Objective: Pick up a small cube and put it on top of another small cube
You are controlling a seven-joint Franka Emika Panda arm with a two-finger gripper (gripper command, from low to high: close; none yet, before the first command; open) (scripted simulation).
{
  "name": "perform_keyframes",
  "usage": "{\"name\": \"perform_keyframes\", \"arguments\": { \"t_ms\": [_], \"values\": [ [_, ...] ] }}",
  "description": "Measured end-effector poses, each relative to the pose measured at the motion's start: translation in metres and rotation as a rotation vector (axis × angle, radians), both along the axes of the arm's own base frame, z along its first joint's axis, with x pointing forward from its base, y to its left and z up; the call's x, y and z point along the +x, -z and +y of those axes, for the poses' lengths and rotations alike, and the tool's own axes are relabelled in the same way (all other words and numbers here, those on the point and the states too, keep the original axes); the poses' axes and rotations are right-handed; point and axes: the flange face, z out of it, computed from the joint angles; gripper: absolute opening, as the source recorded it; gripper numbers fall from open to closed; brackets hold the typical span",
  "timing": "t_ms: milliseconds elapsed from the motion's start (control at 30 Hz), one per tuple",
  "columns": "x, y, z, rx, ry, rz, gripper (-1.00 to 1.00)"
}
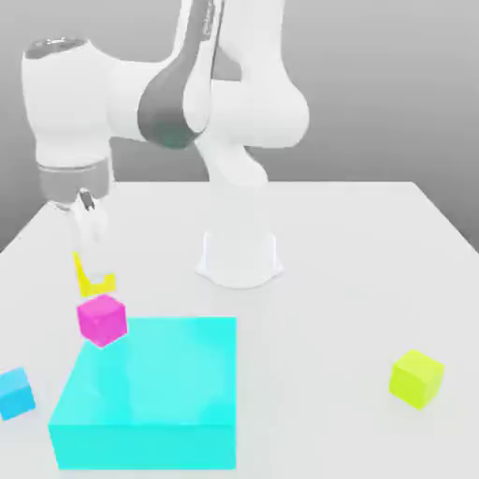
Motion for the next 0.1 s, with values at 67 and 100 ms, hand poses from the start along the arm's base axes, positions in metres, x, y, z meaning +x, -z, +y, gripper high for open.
{"name": "perform_keyframes", "arguments": {
  "t_ms": [67, 100],
  "values": [
    [0.0000, 0.0000, 0.0000, 0.000, 0.000, 0.000, 1.00],
    [0.0000, 0.0000, 0.0000, 0.000, 0.000, 0.000, 1.00]
  ]
}}
